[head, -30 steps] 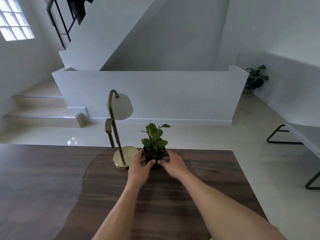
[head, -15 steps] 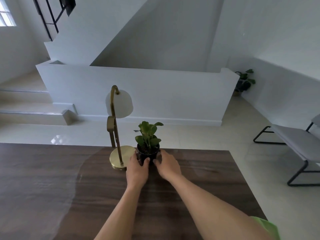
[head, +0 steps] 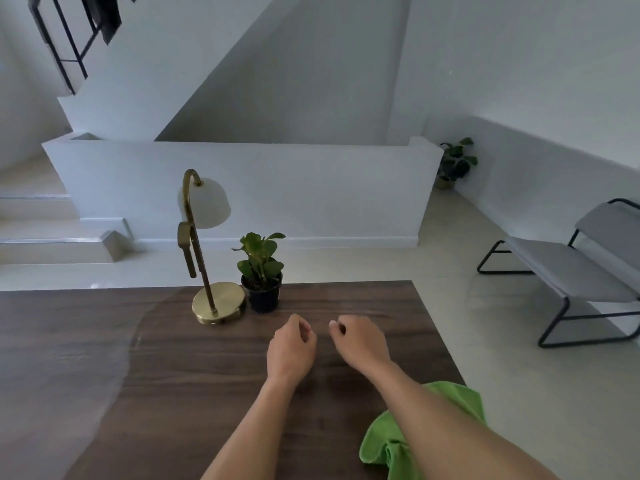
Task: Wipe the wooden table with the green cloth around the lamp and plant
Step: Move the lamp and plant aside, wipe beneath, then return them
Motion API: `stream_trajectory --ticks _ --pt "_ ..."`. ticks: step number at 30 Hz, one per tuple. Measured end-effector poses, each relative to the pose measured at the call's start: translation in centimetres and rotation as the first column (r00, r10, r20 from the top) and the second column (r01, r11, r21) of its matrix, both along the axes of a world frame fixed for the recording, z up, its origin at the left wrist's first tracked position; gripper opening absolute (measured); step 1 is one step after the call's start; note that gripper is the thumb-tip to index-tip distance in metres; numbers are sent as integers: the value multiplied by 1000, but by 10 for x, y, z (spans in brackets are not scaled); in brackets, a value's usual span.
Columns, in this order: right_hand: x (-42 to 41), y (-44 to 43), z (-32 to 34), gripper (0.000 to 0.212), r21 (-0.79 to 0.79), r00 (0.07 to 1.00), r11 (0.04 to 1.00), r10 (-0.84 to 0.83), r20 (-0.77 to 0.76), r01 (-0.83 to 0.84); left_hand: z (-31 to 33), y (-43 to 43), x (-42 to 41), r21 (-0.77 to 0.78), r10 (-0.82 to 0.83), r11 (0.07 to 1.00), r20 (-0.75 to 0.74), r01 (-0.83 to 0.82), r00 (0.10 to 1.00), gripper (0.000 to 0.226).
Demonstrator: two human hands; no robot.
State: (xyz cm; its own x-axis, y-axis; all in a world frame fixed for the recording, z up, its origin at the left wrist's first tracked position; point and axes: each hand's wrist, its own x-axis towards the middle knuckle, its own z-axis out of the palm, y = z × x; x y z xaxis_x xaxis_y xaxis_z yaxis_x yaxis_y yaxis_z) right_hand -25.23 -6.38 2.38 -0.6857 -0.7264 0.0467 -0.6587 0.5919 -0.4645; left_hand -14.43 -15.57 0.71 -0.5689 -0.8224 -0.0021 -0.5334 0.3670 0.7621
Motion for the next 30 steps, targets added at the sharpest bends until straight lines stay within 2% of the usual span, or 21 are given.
stream_trajectory --ticks 7,10,12,19,23,26,30 --pt "-4 119 -10 30 -59 979 993 -109 -172 101 -8 101 -13 -68 -144 987 30 146 989 8" --pt "-2 158 -19 30 -37 980 991 -132 -151 128 -14 135 -14 -120 -190 974 26 191 982 8" --pt "4 182 -28 40 23 989 991 -127 -78 129 -17 152 -13 -150 -205 966 54 211 977 2" --pt "45 211 -56 96 236 998 970 -58 -39 66 -20 162 -5 -187 -186 959 151 213 971 18" --pt "45 198 -67 88 240 988 963 -94 -121 121 -26 137 0 -202 -156 959 207 199 966 25" --pt "29 185 -68 76 256 986 958 -95 -139 128 -34 111 5 -272 -127 942 256 197 958 31" --pt "-5 156 -69 75 279 984 952 -79 -157 121 -46 75 2 -374 -112 895 334 241 936 42"
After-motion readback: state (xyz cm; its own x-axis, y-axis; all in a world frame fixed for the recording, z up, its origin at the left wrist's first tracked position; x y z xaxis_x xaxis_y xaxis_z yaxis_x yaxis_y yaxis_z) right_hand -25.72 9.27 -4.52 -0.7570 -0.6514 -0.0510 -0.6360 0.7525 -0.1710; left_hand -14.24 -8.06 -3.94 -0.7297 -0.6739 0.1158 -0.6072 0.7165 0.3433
